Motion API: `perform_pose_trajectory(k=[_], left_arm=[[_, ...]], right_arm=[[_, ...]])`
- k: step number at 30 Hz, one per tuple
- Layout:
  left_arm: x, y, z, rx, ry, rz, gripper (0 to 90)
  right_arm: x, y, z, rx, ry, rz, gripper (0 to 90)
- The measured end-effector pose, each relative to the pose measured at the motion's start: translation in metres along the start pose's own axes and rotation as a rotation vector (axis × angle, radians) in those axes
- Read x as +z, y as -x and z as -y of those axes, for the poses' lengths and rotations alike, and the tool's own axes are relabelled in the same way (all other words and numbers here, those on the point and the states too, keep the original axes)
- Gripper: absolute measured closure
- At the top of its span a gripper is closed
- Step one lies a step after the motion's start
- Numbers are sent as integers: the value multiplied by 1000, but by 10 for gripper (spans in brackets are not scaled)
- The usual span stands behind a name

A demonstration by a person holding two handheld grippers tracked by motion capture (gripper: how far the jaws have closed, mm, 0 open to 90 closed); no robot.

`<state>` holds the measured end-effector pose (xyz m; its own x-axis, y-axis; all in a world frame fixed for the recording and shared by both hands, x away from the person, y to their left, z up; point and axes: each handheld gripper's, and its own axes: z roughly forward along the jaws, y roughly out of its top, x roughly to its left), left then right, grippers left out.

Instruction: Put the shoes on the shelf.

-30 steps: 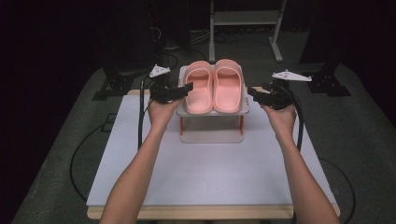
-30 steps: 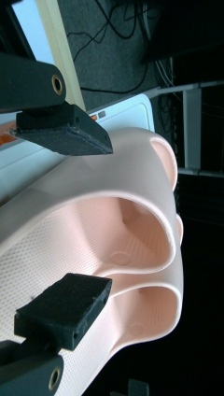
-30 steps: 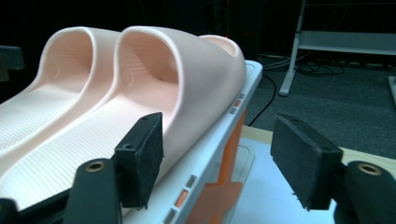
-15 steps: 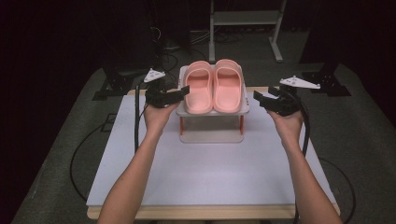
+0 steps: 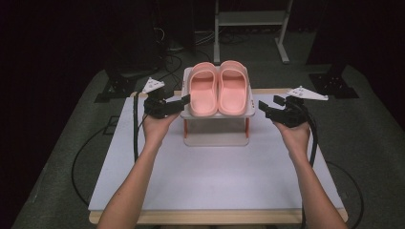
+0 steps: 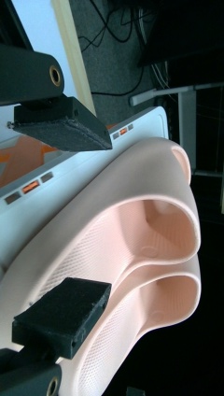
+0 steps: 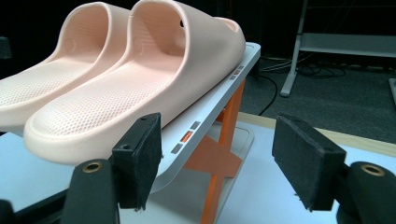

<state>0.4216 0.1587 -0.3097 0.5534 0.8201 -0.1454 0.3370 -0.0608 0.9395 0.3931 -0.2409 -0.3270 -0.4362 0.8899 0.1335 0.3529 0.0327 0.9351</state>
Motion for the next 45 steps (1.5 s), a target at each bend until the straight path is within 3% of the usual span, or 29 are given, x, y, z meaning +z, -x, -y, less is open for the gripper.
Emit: perform_pose_trajectory(k=[14, 21, 32, 45], left_arm=[[-13, -2, 19, 3, 3, 4, 246], [-19, -3, 27, -14, 8, 11, 233], [-23, 0, 44, 3, -4, 23, 213], [-23, 0, 62, -7, -17, 24, 186]], right_arm=[[-10, -8, 14, -25, -2, -17, 308], [-14, -4, 24, -16, -7, -21, 295], [-19, 0, 42, -11, -41, -19, 259], [-22, 3, 61, -4, -47, -21, 248]])
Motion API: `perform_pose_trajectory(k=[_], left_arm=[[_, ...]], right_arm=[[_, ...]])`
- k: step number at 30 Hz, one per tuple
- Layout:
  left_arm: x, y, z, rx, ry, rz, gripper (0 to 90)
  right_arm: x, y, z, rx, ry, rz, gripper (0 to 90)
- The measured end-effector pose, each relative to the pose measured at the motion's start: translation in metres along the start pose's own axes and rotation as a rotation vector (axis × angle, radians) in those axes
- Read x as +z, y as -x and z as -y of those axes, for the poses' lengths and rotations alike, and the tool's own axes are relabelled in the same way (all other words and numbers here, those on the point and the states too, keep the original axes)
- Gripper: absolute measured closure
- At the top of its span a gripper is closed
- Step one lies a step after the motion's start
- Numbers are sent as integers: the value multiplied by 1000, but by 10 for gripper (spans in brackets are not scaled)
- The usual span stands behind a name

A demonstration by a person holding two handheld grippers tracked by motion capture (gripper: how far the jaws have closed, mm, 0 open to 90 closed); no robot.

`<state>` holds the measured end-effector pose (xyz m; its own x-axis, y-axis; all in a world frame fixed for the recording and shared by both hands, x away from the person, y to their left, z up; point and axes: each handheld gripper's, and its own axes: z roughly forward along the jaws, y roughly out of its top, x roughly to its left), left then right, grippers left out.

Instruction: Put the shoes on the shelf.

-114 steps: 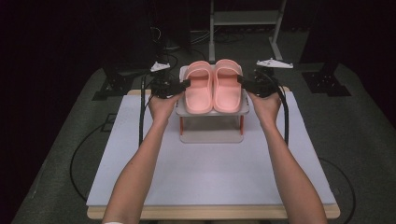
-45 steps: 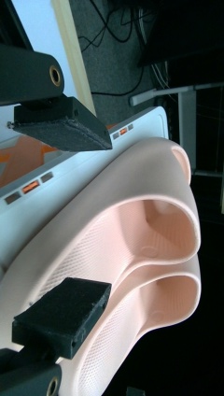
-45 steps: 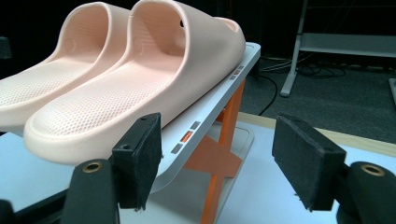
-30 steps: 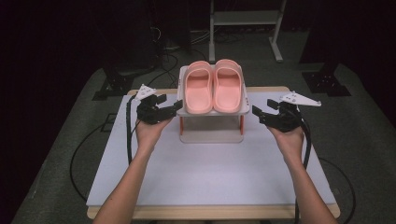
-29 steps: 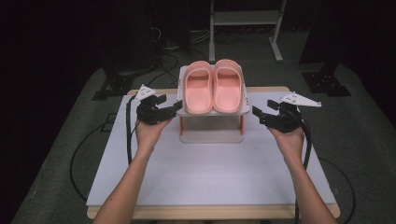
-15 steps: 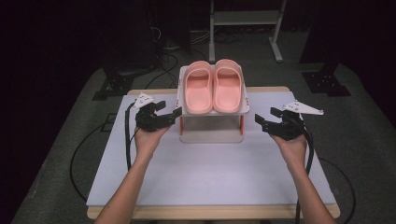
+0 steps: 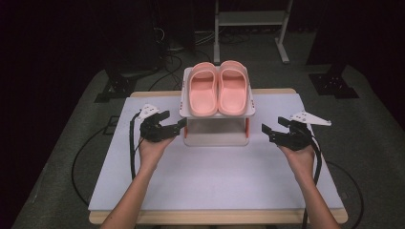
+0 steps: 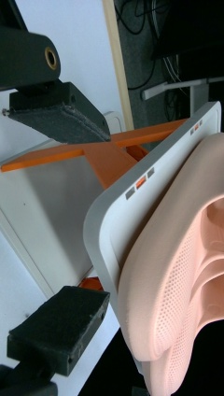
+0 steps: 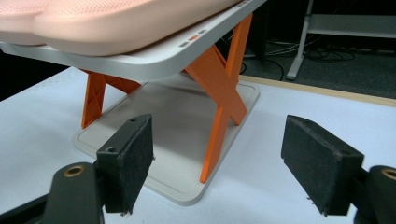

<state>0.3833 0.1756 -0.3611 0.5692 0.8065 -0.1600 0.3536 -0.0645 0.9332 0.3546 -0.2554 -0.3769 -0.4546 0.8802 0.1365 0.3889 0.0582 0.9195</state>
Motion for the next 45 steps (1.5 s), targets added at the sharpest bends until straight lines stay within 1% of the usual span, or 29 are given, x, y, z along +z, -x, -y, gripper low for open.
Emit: perform_pose_trajectory(k=[1, 9, 12, 14, 16, 18, 20, 22, 30, 32, 34, 35, 36, 38, 40, 45], left_arm=[[0, 0, 1, 2, 0, 0, 183], [-2, 1, 8, 4, -10, 2, 165], [-2, 1, 11, 3, -10, -2, 155], [-3, 0, 13, 11, -12, -3, 151], [-3, 1, 15, 5, -13, -7, 146], [-4, 0, 17, 9, -16, -8, 142], [-4, 0, 18, 10, -16, -19, 141], [-4, 0, 20, 4, -12, -18, 142], [-7, 0, 28, 9, -13, -25, 141], [-8, 0, 30, 14, -6, -27, 141], [-9, -1, 31, 10, -7, -20, 142], [-10, -1, 32, 13, -8, -20, 142], [-10, -1, 33, 12, -8, -23, 142], [-11, -2, 35, 15, -9, -23, 141], [-12, -2, 38, 10, -9, -25, 141], [-15, -2, 41, 15, -9, -23, 141]], right_arm=[[0, 0, 1, 6, -1, 1, 247], [-2, 2, 12, 8, -15, -1, 246], [-4, 5, 16, 14, -19, 3, 246], [-4, 6, 19, 15, -24, 6, 246], [-5, 7, 22, 20, -27, 7, 246], [-6, 8, 24, 22, -30, 9, 246], [-7, 10, 28, 34, -33, 8, 246], [-9, 10, 30, 38, -33, 11, 243], [-13, 9, 36, 42, -29, 8, 240], [-14, 9, 38, 38, -28, 7, 238], [-14, 9, 41, 45, -34, 3, 232], [-14, 9, 42, 38, -36, 4, 230], [-14, 8, 43, 45, -39, 2, 230], [-14, 8, 46, 41, -43, 1, 230], [-15, 8, 48, 46, -49, 2, 230], [-16, 9, 53, 41, -60, 6, 230]])
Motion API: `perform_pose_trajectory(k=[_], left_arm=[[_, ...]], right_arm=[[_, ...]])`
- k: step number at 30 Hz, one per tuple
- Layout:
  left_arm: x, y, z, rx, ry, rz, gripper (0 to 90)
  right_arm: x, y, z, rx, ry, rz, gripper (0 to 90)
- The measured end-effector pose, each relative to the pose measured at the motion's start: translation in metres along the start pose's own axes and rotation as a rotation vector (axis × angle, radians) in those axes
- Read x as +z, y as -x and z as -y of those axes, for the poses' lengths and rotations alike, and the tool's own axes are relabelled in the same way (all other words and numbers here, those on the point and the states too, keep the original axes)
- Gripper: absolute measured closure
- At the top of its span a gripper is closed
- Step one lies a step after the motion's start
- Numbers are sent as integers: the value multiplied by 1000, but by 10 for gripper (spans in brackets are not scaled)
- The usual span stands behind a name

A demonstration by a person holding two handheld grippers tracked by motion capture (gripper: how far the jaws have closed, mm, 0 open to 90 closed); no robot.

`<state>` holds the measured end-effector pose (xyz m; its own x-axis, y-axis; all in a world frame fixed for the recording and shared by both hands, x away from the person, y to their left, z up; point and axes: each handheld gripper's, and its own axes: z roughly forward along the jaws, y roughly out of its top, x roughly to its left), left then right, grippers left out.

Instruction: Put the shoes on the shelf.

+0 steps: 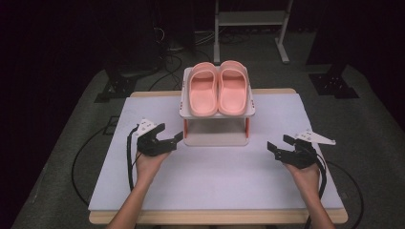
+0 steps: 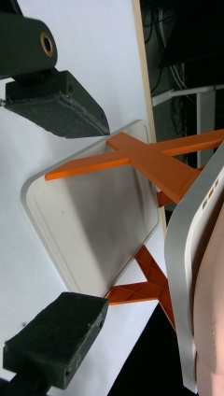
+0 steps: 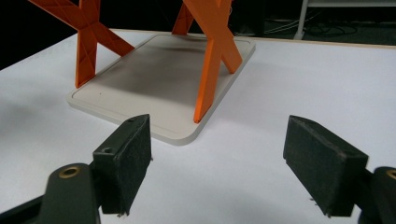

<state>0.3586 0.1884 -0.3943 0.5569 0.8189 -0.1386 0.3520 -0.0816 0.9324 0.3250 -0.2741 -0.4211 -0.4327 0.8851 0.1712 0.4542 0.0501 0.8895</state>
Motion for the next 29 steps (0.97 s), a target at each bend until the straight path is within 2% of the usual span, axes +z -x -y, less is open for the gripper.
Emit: perform_pose_trajectory(k=[20, 29], left_arm=[[-10, 4, 20, -10, -1, -2, 141], [-19, 6, 43, -13, -9, 0, 132]], right_arm=[[-10, 4, 25, 22, -15, 12, 228], [-14, 1, 38, 11, -21, 11, 220]])
